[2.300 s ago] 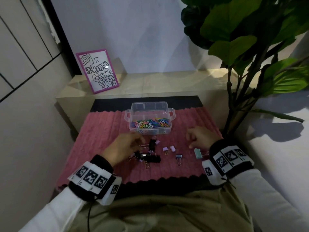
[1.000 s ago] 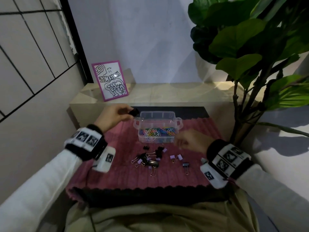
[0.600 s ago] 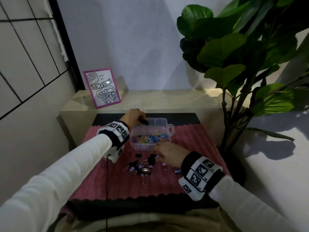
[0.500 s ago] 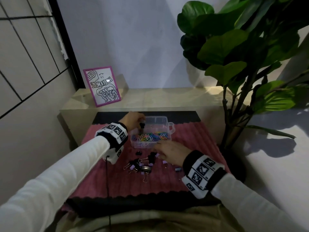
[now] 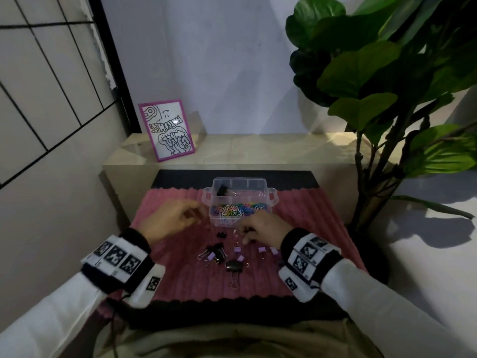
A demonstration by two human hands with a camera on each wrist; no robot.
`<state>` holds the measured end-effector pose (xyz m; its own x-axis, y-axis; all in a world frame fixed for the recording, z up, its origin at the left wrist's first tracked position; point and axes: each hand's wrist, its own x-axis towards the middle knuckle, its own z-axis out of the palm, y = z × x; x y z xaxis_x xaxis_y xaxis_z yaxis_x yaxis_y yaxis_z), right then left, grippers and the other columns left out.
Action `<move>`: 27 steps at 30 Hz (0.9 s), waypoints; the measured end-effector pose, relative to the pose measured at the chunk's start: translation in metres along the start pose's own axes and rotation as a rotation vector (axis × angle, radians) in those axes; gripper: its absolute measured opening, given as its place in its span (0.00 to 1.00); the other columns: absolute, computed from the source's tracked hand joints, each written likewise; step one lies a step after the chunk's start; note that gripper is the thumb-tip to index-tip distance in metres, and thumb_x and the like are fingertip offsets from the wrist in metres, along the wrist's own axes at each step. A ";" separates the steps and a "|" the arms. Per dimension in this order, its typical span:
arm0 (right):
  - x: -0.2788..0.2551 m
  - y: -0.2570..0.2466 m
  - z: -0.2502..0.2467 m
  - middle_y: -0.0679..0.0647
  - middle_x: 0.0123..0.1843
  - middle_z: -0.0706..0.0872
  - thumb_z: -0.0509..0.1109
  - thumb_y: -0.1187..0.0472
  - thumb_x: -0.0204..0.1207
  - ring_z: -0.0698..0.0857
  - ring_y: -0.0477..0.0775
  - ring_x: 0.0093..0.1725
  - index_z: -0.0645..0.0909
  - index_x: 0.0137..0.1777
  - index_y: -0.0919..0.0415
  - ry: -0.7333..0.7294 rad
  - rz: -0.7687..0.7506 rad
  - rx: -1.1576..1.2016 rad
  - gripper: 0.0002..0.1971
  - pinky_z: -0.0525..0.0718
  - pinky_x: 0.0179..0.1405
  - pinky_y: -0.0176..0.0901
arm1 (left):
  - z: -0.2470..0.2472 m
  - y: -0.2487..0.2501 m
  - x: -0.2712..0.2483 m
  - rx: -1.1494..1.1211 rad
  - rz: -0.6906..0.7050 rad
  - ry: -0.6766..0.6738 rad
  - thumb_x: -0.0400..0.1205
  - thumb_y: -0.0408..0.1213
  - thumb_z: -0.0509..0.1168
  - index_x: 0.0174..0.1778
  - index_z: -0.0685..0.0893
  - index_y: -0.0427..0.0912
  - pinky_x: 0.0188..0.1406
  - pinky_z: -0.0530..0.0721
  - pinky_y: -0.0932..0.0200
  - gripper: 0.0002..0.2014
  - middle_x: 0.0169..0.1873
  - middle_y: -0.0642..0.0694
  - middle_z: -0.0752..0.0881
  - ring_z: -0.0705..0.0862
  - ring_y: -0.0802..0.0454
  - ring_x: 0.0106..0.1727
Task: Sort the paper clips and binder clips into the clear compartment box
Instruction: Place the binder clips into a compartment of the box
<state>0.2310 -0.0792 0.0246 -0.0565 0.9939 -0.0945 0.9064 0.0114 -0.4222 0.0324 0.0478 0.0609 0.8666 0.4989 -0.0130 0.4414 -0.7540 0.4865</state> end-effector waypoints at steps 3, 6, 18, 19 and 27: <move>0.000 0.016 -0.029 0.54 0.40 0.87 0.70 0.63 0.74 0.85 0.51 0.39 0.82 0.44 0.63 0.201 0.154 0.261 0.03 0.83 0.46 0.46 | 0.012 -0.008 -0.018 -0.027 0.009 -0.028 0.77 0.32 0.68 0.50 0.87 0.49 0.43 0.74 0.84 0.09 0.33 0.87 0.78 0.80 0.81 0.43; 0.025 0.033 -0.058 0.56 0.41 0.87 0.67 0.67 0.76 0.85 0.53 0.37 0.82 0.44 0.63 0.296 0.245 0.234 0.02 0.87 0.43 0.47 | 0.025 0.001 -0.026 -0.034 0.062 -0.067 0.76 0.33 0.69 0.49 0.87 0.50 0.46 0.75 0.82 0.09 0.35 0.76 0.84 0.81 0.78 0.44; 0.051 0.050 -0.072 0.63 0.59 0.85 0.65 0.68 0.76 0.84 0.59 0.54 0.80 0.59 0.65 0.078 0.224 -0.112 0.12 0.83 0.57 0.50 | 0.084 0.045 -0.018 0.296 0.105 -0.277 0.77 0.42 0.66 0.67 0.72 0.45 0.55 0.79 0.49 0.22 0.66 0.47 0.73 0.76 0.46 0.65; 0.040 0.050 -0.074 0.64 0.57 0.86 0.66 0.67 0.76 0.84 0.58 0.51 0.81 0.57 0.66 0.079 0.189 -0.108 0.10 0.83 0.55 0.49 | 0.086 0.043 -0.017 0.290 0.106 -0.266 0.77 0.42 0.66 0.66 0.73 0.44 0.54 0.79 0.49 0.21 0.65 0.47 0.73 0.76 0.46 0.64; -0.061 0.054 -0.049 0.44 0.33 0.75 0.71 0.56 0.74 0.78 0.54 0.41 0.75 0.41 0.60 -0.232 0.091 -0.198 0.09 0.74 0.40 0.36 | 0.069 0.032 -0.011 -0.024 0.137 -0.170 0.74 0.46 0.71 0.56 0.84 0.48 0.50 0.77 0.69 0.15 0.52 0.51 0.84 0.81 0.61 0.49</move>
<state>0.3041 -0.1339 0.0512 -0.0446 0.9405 -0.3368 0.9746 -0.0330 -0.2214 0.0527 -0.0114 0.0163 0.9457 0.3120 -0.0918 0.3133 -0.7984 0.5143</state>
